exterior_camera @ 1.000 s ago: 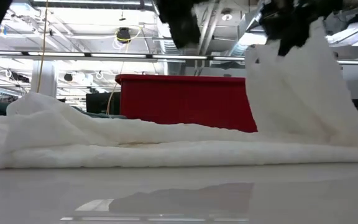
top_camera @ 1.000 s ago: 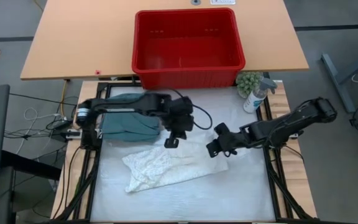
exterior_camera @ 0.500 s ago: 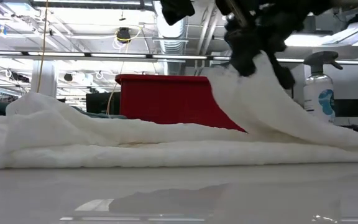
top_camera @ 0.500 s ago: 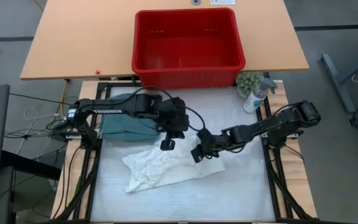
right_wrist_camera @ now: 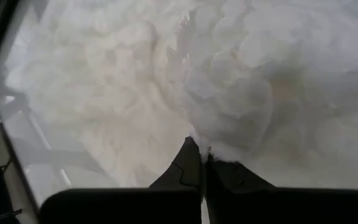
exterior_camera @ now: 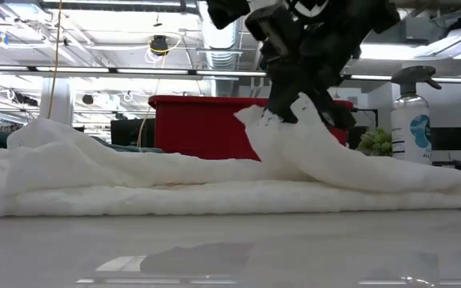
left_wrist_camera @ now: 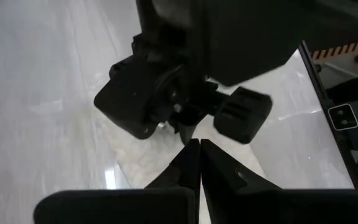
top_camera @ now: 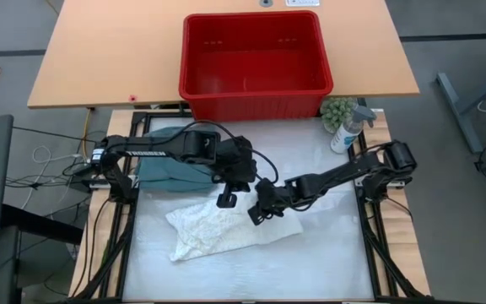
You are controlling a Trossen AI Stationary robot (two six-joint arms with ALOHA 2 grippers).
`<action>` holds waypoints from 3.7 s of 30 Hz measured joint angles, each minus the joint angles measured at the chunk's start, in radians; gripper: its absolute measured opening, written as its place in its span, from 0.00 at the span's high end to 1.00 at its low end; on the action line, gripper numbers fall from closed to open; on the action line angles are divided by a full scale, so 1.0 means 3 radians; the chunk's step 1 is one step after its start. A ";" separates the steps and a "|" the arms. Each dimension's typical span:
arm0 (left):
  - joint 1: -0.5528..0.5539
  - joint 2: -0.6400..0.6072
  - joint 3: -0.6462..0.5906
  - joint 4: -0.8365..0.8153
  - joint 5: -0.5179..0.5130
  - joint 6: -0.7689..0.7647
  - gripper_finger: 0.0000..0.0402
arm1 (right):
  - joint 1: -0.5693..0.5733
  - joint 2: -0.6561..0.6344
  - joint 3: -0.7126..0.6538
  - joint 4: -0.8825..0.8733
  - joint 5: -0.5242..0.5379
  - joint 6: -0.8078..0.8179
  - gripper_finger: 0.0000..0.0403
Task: Fold Laundry from Bin
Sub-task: Fold the white shirt in the red bin
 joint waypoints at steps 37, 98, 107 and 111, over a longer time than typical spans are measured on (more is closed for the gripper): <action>-0.0039 -0.0265 0.0004 -0.0022 -0.0140 -0.0247 1.00 | -0.0053 -0.0509 -0.0001 -0.0039 -0.0004 -0.0440 0.37; 0.0095 -0.0252 -0.2538 0.2789 0.0063 -0.0333 1.00 | -0.0012 -0.0054 -0.0001 0.0481 -0.0378 -0.1218 0.37; 0.0105 -0.0253 -0.2856 0.2823 -0.0025 -0.0381 1.00 | -0.0034 -0.0054 -0.0001 0.0482 -0.0389 -0.1217 0.37; 0.0117 -0.0253 -0.2908 0.2817 -0.0042 -0.0428 1.00 | -0.0025 -0.0055 -0.0001 0.0478 -0.0429 -0.1216 0.37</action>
